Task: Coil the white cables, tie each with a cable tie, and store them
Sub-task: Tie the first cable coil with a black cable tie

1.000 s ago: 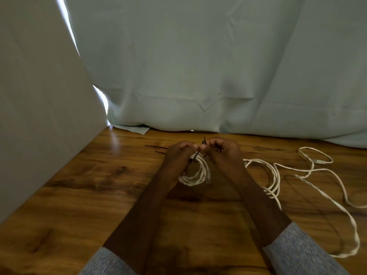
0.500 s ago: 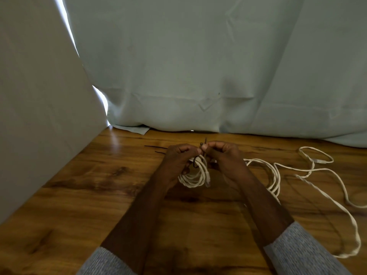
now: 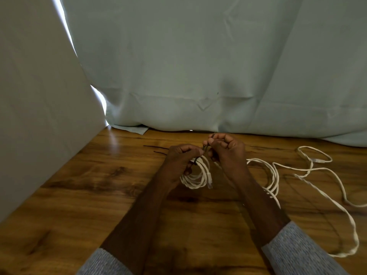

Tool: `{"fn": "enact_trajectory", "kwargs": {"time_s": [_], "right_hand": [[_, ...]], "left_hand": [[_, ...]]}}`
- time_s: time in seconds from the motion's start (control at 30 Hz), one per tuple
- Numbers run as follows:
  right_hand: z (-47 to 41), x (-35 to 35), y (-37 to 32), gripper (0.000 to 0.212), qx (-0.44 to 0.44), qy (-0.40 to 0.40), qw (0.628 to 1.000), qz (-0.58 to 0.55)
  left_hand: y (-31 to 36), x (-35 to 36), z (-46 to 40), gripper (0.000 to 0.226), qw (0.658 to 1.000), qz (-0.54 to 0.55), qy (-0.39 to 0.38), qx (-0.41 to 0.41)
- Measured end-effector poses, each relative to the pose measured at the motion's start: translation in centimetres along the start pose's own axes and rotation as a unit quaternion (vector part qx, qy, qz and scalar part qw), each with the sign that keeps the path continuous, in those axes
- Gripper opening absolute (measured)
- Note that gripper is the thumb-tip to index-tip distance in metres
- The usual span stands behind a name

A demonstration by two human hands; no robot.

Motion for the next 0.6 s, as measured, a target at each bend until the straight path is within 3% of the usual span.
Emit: {"fn": "enact_trajectory", "kwargs": {"time_s": [0.23, 0.33, 0.6], "right_hand": [[0.0, -0.1, -0.3, 0.010, -0.113, -0.050, 0.982, 0.141], [-0.3, 0.1, 0.2, 0.013, -0.102, -0.079, 0.977, 0.170], [0.0, 0.3, -0.6, 0.023, -0.189, -0.061, 0.951, 0.238]], "left_hand": [[0.3, 0.0, 0.1, 0.021, 1.000, 0.007, 0.001, -0.001], [0.3, -0.3, 0.1, 0.016, 1.000, 0.016, 0.010, -0.001], [0.3, -0.3, 0.2, 0.015, 1.000, 0.006, 0.015, -0.005]]}}
Point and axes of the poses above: each hand's wrist, its own z-axis away from the middle knuckle, its own x-axis out of the palm, y = z × x, the point moved 7 cm from there along -z, towards the middle knuckle, and after that the axes turned 7 degrees about y, right-handed, at the moved point
